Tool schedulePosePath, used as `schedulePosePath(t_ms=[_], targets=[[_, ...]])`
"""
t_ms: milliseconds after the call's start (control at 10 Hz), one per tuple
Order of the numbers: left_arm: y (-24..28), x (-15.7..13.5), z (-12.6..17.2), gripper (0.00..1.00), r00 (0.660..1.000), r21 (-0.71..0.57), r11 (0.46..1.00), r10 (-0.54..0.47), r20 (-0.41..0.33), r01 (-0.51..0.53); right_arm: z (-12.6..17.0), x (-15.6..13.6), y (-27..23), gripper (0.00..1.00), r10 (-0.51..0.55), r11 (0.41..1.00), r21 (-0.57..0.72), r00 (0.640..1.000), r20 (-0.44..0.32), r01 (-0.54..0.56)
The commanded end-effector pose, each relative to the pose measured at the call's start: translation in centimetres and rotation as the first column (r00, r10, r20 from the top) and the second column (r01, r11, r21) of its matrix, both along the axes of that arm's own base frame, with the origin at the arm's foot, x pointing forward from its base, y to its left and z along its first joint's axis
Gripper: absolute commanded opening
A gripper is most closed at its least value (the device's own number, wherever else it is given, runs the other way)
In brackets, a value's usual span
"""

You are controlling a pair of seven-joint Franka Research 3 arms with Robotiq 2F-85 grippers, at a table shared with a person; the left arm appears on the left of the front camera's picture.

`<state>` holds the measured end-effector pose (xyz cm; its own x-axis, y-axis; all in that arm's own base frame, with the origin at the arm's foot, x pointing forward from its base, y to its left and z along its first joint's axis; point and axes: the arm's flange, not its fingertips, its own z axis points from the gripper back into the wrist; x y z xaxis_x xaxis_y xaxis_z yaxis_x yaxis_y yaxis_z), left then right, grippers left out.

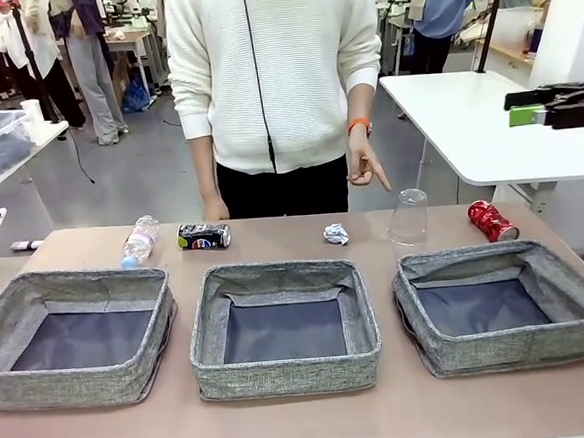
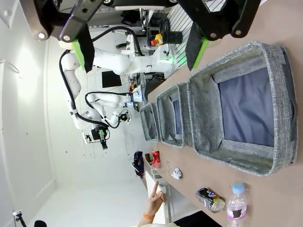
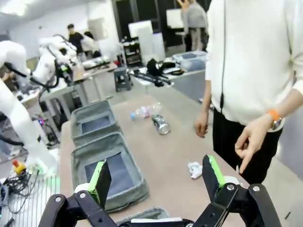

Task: Sort the waste into the appropriate baskets.
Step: Pick up the waste item pointed out by the person.

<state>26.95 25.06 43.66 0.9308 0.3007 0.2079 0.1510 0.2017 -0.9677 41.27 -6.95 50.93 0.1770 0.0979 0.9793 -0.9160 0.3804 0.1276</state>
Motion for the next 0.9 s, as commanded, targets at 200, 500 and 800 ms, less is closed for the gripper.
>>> schedulePosePath(t_ms=[200, 500, 800], targets=[[0.0, -0.3, 0.0, 1.0, 1.0, 0.003, 1.0, -0.016, 0.021, 0.016, -5.7, 8.6, -2.4, 1.0, 0.188, 0.966, -0.212, 0.966, 0.175, -0.15], [0.0, -0.3, 0.0, 1.0, 1.0, 0.003, 1.0, -0.016, 0.021, 0.016, -13.9, 15.3, -0.8, 1.0, 0.2, 0.918, -0.372, 0.971, 0.128, -0.14], [0.0, -0.3, 0.0, 1.0, 1.0, 0.003, 1.0, -0.016, 0.021, 0.016, -15.4, 14.9, -1.0, 1.0, 0.199, 0.926, -0.347, 0.973, 0.114, -0.148]])
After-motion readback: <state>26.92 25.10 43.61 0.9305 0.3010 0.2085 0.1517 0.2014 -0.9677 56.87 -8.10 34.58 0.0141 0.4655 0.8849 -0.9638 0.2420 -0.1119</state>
